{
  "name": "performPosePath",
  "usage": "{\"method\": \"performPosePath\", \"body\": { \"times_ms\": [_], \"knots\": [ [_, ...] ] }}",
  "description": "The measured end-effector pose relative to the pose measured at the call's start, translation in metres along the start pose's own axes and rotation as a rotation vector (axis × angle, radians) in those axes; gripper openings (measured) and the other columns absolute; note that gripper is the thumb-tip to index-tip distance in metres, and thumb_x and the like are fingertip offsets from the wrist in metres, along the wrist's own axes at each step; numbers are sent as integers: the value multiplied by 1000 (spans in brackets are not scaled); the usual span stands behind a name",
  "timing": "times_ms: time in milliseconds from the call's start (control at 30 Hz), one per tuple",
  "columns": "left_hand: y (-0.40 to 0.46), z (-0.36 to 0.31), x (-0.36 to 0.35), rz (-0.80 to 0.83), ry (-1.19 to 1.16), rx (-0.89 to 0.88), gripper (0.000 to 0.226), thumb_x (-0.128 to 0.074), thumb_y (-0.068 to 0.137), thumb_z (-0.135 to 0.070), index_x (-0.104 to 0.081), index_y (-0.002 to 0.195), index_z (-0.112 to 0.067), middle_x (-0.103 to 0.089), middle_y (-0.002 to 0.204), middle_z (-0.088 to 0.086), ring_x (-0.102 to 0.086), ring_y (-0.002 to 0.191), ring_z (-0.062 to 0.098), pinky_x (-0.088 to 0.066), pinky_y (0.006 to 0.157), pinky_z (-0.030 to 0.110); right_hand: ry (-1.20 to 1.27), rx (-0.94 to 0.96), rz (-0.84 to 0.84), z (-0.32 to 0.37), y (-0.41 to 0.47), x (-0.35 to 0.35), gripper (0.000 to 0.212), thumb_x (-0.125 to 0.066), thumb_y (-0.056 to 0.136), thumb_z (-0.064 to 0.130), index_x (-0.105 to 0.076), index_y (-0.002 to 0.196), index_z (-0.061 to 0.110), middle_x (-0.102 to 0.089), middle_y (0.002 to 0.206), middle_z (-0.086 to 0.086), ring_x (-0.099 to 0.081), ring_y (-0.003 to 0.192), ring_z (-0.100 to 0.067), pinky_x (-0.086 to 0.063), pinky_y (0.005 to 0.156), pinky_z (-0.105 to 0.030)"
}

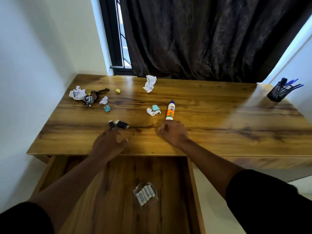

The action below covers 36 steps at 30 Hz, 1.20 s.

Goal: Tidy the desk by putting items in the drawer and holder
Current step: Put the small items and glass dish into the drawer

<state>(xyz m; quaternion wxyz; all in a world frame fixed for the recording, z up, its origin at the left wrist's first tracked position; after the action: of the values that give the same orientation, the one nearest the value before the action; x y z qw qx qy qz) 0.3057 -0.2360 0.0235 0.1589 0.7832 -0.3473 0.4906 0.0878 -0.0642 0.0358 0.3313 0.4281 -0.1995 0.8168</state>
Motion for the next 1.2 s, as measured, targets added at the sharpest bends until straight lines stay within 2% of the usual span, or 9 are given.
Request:
{"method": "performPosePath", "body": {
  "times_ms": [133,300,400,533,700,900,1033,1100,1200],
  "knots": [
    [36,-12,-4,-38,10,29,46,-66,85,-52,-54,125,-32,-50,125,-6,-55,116,24,-48,87,39,56,-60,-129,-14,47,11,11,-66,90,40,-66,90,29,-70,97,1,-65,85,-17,-45,66,-27],
    [67,-42,-18,-102,46,-63,47,-64,89,-49,-56,130,-28,-54,128,-2,-52,121,25,-47,90,41,0,-157,-180,-27,95,9,49,-70,88,42,-57,127,15,-59,126,-13,-61,112,-30,-50,83,-34],
    [79,-60,-32,-87,116,-118,47,-64,91,-48,-54,132,-26,-52,134,0,-46,125,25,-38,85,36,-12,-225,-140,-36,115,5,68,-75,84,44,-44,137,13,-55,131,-17,-61,113,-35,-54,88,-40],
    [85,-75,-46,-62,189,-216,48,-66,88,-51,-58,129,-28,-55,134,-1,-48,122,24,-40,82,37,38,-317,-75,-47,129,-1,69,-79,78,44,-43,129,13,-64,120,-10,-66,108,-30,-53,77,-36],
    [77,-78,-63,25,265,-312,53,-68,85,-58,-58,130,-32,-53,136,-4,-48,123,20,-42,91,38,226,-500,-25,-50,122,-3,48,-82,75,45,-46,87,17,-64,89,1,-73,84,-21,-64,76,-42],
    [54,-64,-62,50,255,-306,51,-67,85,-59,-59,130,-34,-53,140,-5,-46,132,22,-44,101,41,494,-397,-57,-31,67,-12,37,-85,74,40,-59,99,31,-69,96,7,-74,81,-18,-65,68,-46],
    [28,-46,-55,62,159,-294,51,-64,88,-55,-56,134,-32,-51,145,-7,-40,141,19,-40,111,42,564,-293,-36,-9,14,-33,47,-84,74,44,-64,114,31,-72,105,10,-72,91,-12,-63,80,-44],
    [9,-36,-49,49,82,-283,48,-67,89,-46,-57,134,-30,-54,143,-7,-45,137,17,-41,111,41,554,-253,3,4,-19,-46,47,-82,76,43,-65,118,31,-72,105,12,-71,92,-9,-62,84,-42],
    [-29,-13,-42,25,-178,-164,46,-70,87,-24,-60,131,-32,-62,131,-8,-60,118,14,-51,99,41,571,-236,71,18,-67,-65,44,-81,78,41,-66,119,32,-69,96,15,-70,87,-7,-63,79,-43]
  ]
}}
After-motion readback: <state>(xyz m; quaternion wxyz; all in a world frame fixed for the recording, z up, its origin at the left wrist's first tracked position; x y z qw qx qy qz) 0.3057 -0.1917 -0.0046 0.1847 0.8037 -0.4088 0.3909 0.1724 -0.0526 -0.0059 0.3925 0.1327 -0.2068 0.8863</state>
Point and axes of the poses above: each hand's wrist, its own y-axis towards the middle knuckle, its own x-axis out of the back of the hand, z = x × y, the point moved 4 cm from there along y, towards the middle knuckle
